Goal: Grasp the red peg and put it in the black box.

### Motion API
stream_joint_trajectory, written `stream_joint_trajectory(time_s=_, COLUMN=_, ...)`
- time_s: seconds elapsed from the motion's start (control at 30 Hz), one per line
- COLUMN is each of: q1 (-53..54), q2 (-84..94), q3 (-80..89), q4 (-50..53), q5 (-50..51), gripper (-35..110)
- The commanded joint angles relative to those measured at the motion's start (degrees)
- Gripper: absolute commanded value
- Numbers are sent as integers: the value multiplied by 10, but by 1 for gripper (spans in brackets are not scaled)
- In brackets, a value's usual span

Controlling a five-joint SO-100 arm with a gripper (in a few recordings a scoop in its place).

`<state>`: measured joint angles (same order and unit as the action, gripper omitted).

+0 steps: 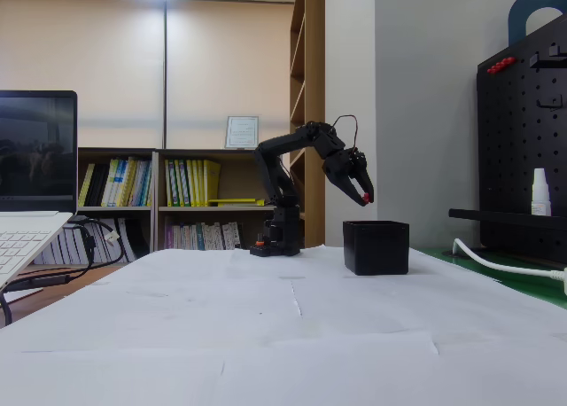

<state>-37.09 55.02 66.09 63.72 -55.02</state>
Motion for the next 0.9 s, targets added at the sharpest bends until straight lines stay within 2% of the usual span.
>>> stream_joint_trajectory(time_s=0.0, q1=-1, q2=24, q3=52, q4=11, q5=19, gripper=0)
stream_joint_trajectory(time_s=0.47, q1=-23, q2=59, q3=82, q4=32, q5=69, gripper=0)
stream_joint_trajectory(time_s=0.63, q1=-20, q2=64, q3=93, q4=46, q5=56, gripper=16)
stream_joint_trajectory(time_s=0.87, q1=-14, q2=69, q3=101, q4=51, q5=58, gripper=20)
